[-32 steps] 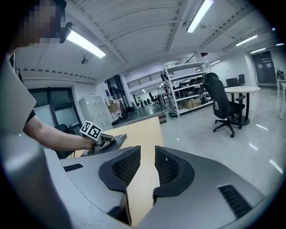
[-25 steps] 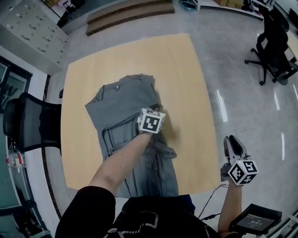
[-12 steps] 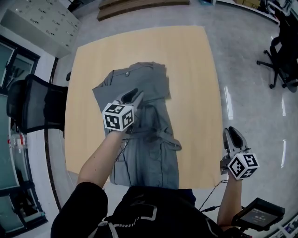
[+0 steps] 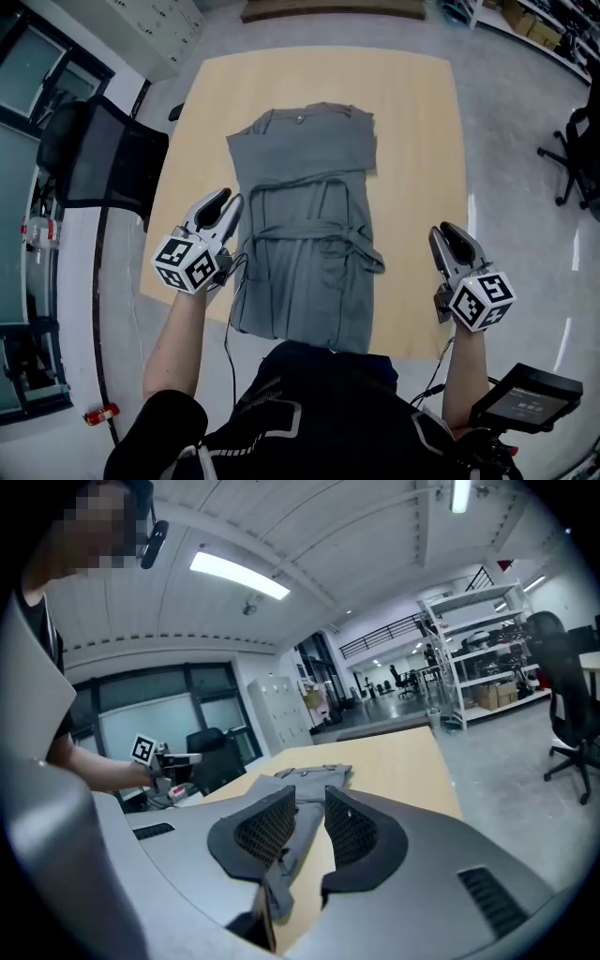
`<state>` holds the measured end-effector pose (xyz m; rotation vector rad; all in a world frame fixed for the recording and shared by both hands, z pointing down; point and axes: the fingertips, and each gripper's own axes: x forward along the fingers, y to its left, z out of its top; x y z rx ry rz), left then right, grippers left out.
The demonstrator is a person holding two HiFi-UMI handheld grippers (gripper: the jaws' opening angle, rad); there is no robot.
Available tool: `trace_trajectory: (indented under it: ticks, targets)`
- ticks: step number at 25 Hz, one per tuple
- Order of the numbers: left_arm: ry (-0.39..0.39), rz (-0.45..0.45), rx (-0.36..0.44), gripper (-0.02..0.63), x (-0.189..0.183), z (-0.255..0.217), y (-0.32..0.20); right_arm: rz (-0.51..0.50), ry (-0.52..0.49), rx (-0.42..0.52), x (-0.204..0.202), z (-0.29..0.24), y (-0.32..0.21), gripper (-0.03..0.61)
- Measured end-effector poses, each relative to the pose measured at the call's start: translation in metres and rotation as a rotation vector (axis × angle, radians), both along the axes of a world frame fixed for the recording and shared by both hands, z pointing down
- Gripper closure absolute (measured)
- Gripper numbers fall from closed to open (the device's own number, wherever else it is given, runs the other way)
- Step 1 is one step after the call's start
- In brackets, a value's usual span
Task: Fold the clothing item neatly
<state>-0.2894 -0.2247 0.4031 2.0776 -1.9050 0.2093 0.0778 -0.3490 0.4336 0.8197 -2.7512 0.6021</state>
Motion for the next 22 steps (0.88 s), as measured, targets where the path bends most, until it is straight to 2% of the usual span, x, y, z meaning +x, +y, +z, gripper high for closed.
trace_trajectory:
  ticks: [5, 11, 13, 17, 20, 22]
  targets:
    - [0.001, -0.008, 0.047, 0.5, -0.021, -0.004, 0.088, -0.077, 0.03, 0.047, -0.035, -0.011, 0.059, 0.497]
    - [0.053, 0.048, 0.129, 0.5, -0.031, -0.001, 0.199, -0.03, 0.033, 0.062, -0.042, -0.017, 0.145, 0.497]
    - [0.084, 0.087, 0.106, 0.5, -0.029, 0.017, 0.231, 0.005, 0.03, 0.037, -0.045, -0.012, 0.168, 0.495]
    - [0.184, 0.17, 0.009, 0.499, -0.005, 0.075, 0.287, 0.061, 0.065, -0.037, -0.031, 0.016, 0.227, 0.462]
    - [0.217, 0.182, -0.016, 0.497, 0.004, 0.104, 0.311, 0.07, 0.088, -0.04, -0.023, 0.033, 0.253, 0.446]
    - [0.241, 0.176, -0.043, 0.476, 0.01, 0.123, 0.327, 0.049, 0.08, -0.079, -0.015, 0.049, 0.274, 0.443]
